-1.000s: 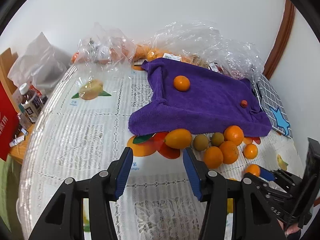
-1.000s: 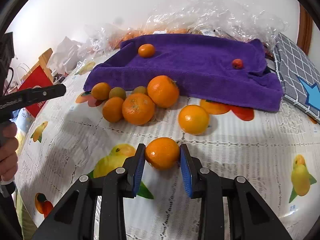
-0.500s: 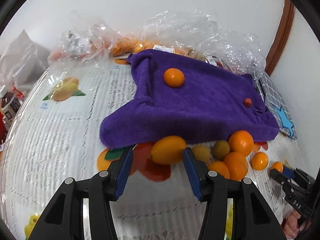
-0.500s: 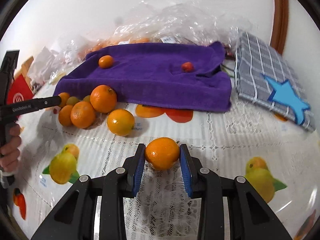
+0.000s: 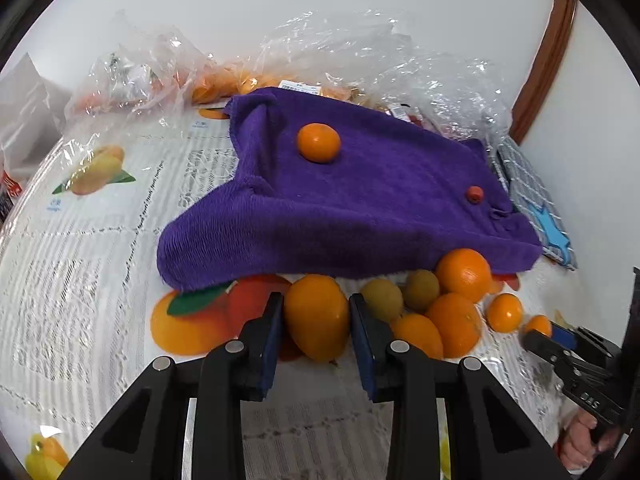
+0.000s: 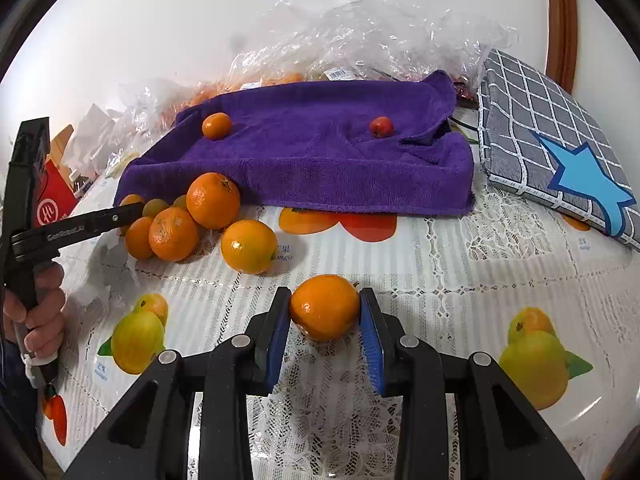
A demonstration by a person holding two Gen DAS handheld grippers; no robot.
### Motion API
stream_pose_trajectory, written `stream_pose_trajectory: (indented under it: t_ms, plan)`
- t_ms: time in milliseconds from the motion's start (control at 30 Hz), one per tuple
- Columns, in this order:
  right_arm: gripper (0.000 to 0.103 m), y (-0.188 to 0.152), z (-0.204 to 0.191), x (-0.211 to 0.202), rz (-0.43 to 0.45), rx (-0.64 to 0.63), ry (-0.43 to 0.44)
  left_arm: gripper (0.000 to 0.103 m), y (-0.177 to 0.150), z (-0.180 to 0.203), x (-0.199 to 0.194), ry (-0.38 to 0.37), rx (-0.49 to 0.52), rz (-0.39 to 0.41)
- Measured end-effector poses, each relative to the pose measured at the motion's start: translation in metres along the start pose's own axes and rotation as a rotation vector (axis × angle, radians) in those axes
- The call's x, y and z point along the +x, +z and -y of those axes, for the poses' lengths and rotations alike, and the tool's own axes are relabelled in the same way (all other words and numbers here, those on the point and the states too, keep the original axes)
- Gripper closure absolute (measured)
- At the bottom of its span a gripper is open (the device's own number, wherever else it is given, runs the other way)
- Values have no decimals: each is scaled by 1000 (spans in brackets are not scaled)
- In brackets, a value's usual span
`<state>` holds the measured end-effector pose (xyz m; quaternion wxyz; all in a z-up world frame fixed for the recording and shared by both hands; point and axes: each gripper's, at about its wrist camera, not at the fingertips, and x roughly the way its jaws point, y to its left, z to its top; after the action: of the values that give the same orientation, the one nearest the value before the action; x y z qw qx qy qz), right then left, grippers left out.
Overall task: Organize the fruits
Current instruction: 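Grasp an orange with the right tool while the left tool grasps an oval orange, then lift and carry both held oranges over the purple towel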
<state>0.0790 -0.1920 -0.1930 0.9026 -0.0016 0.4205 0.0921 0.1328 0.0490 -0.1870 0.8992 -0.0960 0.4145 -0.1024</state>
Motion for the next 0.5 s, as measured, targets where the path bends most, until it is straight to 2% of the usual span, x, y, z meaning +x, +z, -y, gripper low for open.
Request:
stream_pose_trajectory:
  t_ms: [100,400,500]
  plan:
    - [69,1,-1,0,0,-5,-6,72,-3,-4,-3,-26,-19,8]
    - [69,-1,-4,-1,-2,-26,-27,72,-3,-20,-6,-40,-98,33]
    - [69,-1,-5,0,-11,-29,-32,72,-3,-20,-9,-51,-94,50]
